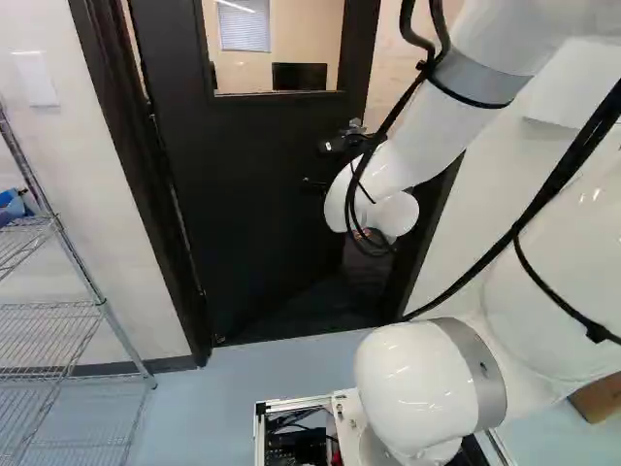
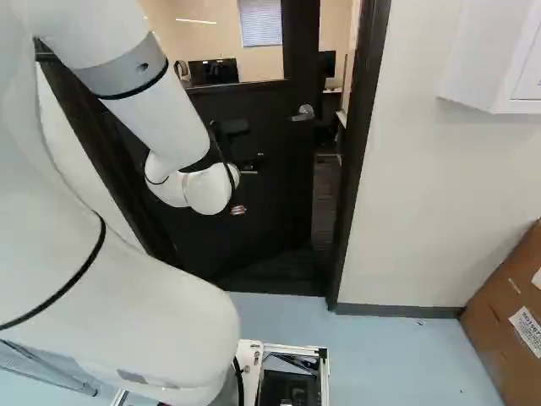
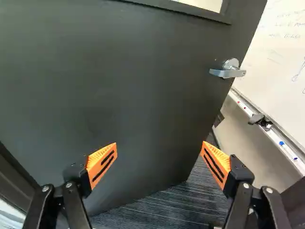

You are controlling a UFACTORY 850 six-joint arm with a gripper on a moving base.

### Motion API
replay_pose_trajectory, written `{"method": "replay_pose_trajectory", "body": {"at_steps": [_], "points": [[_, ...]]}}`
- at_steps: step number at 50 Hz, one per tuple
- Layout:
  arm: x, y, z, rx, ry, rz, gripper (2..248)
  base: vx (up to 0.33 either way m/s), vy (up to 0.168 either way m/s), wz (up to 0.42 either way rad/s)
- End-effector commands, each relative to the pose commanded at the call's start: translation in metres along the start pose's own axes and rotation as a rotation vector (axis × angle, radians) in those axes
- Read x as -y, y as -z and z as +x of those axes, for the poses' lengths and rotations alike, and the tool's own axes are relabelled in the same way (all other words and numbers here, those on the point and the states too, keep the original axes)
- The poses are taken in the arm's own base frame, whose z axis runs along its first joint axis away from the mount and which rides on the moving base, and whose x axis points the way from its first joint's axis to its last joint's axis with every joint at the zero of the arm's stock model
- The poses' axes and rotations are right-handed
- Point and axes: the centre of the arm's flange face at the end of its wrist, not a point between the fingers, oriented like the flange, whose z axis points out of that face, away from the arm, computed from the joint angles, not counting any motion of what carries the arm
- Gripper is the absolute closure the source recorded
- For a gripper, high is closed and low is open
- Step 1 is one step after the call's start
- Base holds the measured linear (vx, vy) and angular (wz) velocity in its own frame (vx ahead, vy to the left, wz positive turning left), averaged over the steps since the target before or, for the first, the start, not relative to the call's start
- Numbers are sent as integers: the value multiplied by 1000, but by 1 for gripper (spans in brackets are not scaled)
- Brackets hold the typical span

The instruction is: Open the door and move inside

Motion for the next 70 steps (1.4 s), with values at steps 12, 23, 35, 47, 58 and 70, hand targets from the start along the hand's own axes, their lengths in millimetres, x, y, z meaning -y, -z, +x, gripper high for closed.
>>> {"method": "replay_pose_trajectory", "body": {"at_steps": [12,23,35,47,58,70], "points": [[0,0,0,0,0,0,3,122,45,-17],[0,0,0,0,0,0,3,119,42,-15],[0,0,0,0,0,0,3,127,48,-15],[0,0,0,0,0,0,3,124,53,-16],[0,0,0,0,0,0,3,114,58,-16],[0,0,0,0,0,0,3,109,59,-14]]}}
